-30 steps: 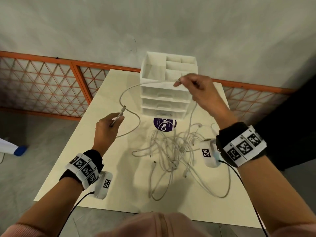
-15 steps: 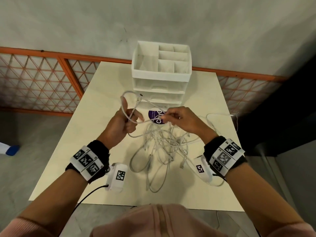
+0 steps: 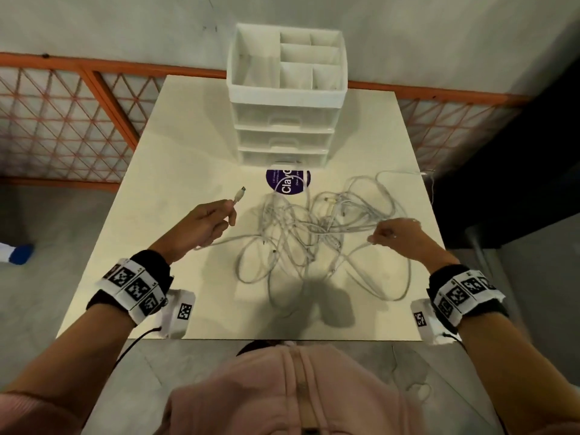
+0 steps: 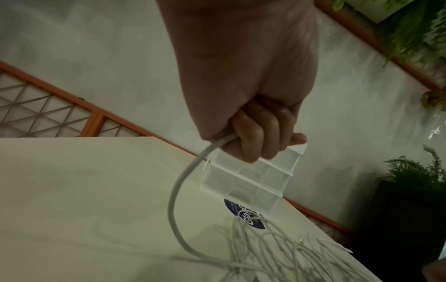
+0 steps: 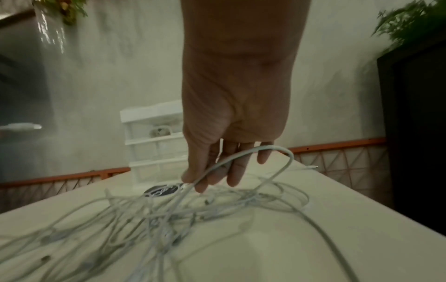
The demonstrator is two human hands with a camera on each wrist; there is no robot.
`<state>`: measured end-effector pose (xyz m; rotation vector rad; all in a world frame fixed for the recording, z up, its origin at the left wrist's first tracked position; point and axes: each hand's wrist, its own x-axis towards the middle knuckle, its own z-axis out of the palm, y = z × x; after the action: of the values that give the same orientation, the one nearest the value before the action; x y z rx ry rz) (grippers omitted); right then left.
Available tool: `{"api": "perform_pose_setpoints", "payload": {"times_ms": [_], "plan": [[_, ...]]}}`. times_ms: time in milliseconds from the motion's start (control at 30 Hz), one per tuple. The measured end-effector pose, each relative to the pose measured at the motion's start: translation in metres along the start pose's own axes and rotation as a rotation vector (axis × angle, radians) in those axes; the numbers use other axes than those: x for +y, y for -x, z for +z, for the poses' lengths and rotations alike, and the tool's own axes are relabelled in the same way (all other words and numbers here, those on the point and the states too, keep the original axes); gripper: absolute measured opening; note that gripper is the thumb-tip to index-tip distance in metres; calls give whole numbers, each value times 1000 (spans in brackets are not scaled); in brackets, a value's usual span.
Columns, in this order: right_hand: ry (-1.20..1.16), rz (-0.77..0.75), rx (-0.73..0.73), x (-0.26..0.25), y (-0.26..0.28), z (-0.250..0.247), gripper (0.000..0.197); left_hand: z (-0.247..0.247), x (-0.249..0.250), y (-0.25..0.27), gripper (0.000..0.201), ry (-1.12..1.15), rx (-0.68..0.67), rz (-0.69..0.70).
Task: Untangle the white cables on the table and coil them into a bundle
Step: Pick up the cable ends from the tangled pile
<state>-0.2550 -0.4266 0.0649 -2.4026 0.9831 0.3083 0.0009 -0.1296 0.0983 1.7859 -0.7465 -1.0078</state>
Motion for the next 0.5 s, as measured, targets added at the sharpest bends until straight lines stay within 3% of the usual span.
{"api": "perform_pose_setpoints", "payload": {"times_ms": [100,233,367,500], "plan": [[-54,-69,52,-4,-1,18,14,3,1,2,36,67,-28,-35],[-86,-296,187,-59,-20,25,9,3,-2,8,34,133,-87,-117],[-84,-550,89,-127,-48,49,8,8,-12,21,32,119,-101,-180],[91,-673,-60,-170,-65,88,30,18,-22,33,29,141,-69,-189]]}}
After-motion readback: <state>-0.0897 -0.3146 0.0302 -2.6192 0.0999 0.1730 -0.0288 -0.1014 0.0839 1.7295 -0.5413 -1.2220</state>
